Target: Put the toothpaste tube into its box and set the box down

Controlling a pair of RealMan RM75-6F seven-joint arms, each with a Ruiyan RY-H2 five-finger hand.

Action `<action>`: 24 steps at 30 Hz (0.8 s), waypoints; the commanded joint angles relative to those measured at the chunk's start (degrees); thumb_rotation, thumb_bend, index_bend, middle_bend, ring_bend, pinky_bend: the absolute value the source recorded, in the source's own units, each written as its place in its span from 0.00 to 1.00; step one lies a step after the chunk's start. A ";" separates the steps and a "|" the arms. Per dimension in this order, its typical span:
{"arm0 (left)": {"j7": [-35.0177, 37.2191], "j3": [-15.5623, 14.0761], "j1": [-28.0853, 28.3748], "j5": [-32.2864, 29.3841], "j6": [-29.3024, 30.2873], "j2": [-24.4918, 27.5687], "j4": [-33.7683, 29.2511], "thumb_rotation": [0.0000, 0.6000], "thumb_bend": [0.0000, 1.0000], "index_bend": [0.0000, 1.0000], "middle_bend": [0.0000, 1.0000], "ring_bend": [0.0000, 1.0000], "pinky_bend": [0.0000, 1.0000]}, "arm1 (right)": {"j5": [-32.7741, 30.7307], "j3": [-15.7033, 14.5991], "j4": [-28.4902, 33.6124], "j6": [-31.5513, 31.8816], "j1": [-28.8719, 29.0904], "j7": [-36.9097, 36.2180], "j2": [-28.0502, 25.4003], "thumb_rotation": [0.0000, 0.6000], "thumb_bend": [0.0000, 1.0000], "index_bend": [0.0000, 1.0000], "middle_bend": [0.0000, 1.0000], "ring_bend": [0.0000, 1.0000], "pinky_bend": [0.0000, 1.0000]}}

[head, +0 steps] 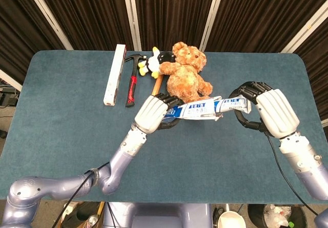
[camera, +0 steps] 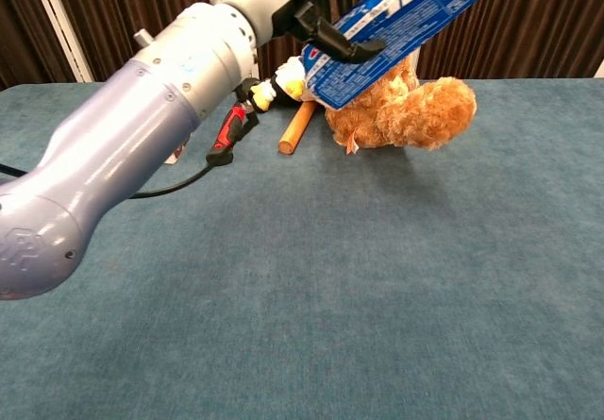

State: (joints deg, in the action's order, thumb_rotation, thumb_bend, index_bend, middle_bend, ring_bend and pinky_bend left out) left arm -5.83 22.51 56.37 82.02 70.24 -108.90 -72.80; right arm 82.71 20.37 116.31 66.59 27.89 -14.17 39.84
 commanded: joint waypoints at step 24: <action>3.82 5.47 3.64 -2.46 5.64 -8.73 2.78 1.00 0.44 0.46 0.53 0.48 0.52 | 1.30 -2.00 -1.43 0.88 -0.91 -1.74 -0.59 1.00 0.51 0.08 0.27 0.07 0.14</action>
State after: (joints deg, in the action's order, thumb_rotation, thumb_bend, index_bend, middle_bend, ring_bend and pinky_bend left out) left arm -2.14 27.93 60.01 79.48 75.76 -117.53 -70.15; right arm 84.13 18.48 115.01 67.62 27.02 -15.77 39.34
